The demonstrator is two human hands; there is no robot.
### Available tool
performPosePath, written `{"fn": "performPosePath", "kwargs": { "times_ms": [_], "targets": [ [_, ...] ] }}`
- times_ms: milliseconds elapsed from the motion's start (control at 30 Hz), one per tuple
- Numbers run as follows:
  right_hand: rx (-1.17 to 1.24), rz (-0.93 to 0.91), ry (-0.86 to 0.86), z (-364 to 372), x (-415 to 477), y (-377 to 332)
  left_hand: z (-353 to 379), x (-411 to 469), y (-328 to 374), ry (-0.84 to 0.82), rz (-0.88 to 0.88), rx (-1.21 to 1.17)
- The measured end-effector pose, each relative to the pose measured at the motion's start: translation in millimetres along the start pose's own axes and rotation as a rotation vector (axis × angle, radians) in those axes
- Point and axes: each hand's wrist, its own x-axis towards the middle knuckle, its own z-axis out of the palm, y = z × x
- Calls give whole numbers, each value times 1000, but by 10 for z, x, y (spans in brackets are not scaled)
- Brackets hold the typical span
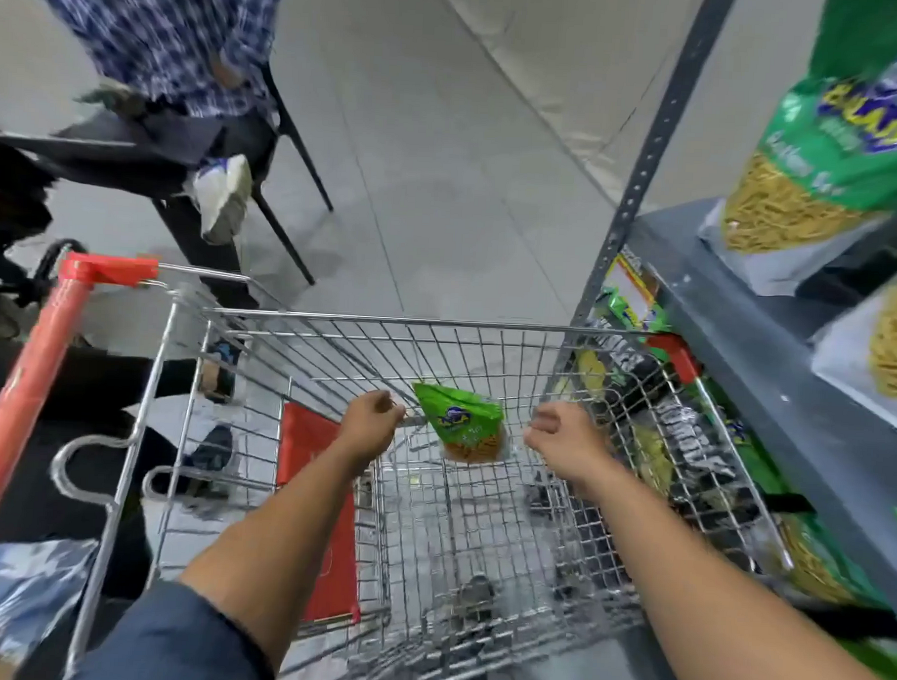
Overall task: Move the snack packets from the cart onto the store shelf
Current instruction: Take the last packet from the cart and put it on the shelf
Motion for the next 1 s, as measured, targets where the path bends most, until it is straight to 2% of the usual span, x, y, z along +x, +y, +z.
{"fn": "performPosePath", "kwargs": {
  "times_ms": [267,400,533,700,867,1000],
  "targets": [
    [-70,160,-70,486,848,147,314,540,-140,-187,-137,-135],
    [-129,140,-28,664,979,169,483,681,-191,-217,-126,-246],
    [-134,139,88,713,946,183,633,635,-199,-155,-74,-273],
    [-203,73,108,599,741,73,723,467,-92,-172,13,-271],
    [-148,31,167,311,377,46,748,228,145,-198,88,-267],
    [-35,-25,250,-33,-99,44,721,-269,519,-212,232,-233]
  ]
}}
